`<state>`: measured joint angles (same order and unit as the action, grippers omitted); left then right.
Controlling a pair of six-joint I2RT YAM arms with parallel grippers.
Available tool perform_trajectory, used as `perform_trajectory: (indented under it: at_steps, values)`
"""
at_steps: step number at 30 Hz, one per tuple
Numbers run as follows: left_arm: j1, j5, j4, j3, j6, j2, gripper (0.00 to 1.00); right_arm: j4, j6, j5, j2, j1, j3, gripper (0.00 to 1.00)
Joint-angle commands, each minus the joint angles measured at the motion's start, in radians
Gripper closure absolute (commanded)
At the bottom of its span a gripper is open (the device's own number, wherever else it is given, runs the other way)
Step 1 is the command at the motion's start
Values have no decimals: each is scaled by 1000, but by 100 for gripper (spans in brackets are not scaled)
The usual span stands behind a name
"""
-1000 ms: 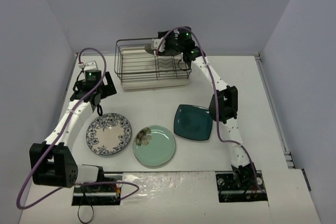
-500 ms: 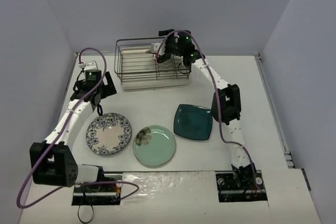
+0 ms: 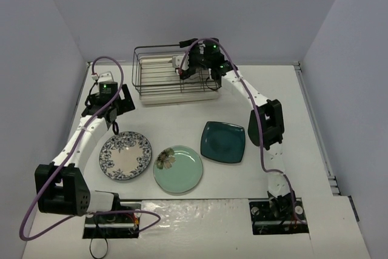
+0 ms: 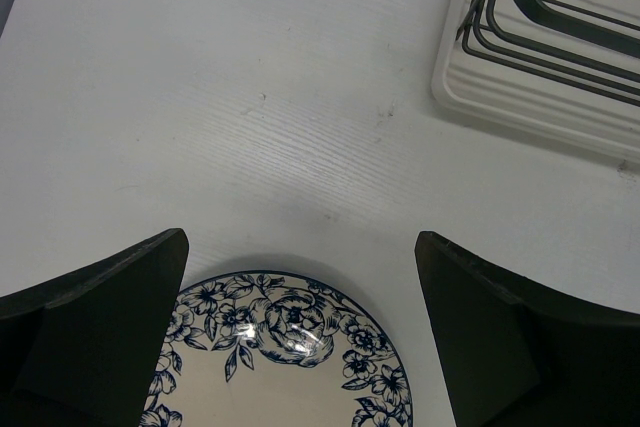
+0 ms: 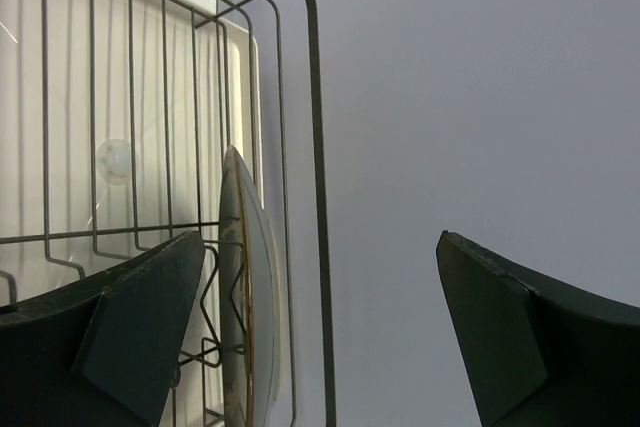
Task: Load the plates into the dish rack
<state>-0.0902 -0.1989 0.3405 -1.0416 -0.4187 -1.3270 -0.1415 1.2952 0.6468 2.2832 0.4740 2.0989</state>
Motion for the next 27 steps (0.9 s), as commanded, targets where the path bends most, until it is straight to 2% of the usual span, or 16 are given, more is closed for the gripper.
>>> perform_trajectory:
  at_steps: [1, 8, 10, 13, 16, 18, 20, 23, 25, 26, 27]
  values:
    - [6, -3, -12, -47, 21, 23, 3, -43, 39, 69, -169, 17, -86, 0]
    - [6, -11, -10, -38, 22, 60, 3, 61, 159, 96, -350, 78, -268, 0]
    - [6, -10, -3, -38, 23, 73, 3, 48, 133, 150, -422, 90, -347, 0]
    - [5, -11, 7, -33, 21, 105, 3, -51, -11, 215, -509, 94, -416, 0]
    - [6, -11, 12, -20, 17, 147, 3, -127, -301, 197, -588, 100, -458, 0]
    - [6, -9, 14, -7, 14, 177, 3, -176, -492, 73, -630, 123, -470, 0]
    - [6, -5, 11, 6, 7, 203, 3, -178, -793, -112, -656, 149, -442, 0]
    - [6, 14, 7, 18, 1, 230, 3, -155, -1174, -499, -701, 149, -447, 0]
    - [3, 31, 0, 24, 3, 241, 3, -108, -1368, -763, -744, 117, -478, 0]
    - [4, 46, -5, 34, 4, 249, 3, -47, -1532, -805, -766, 78, -512, 0]
    - [3, 51, -10, 42, -1, 252, 3, -29, -1598, -770, -789, 46, -562, 0]
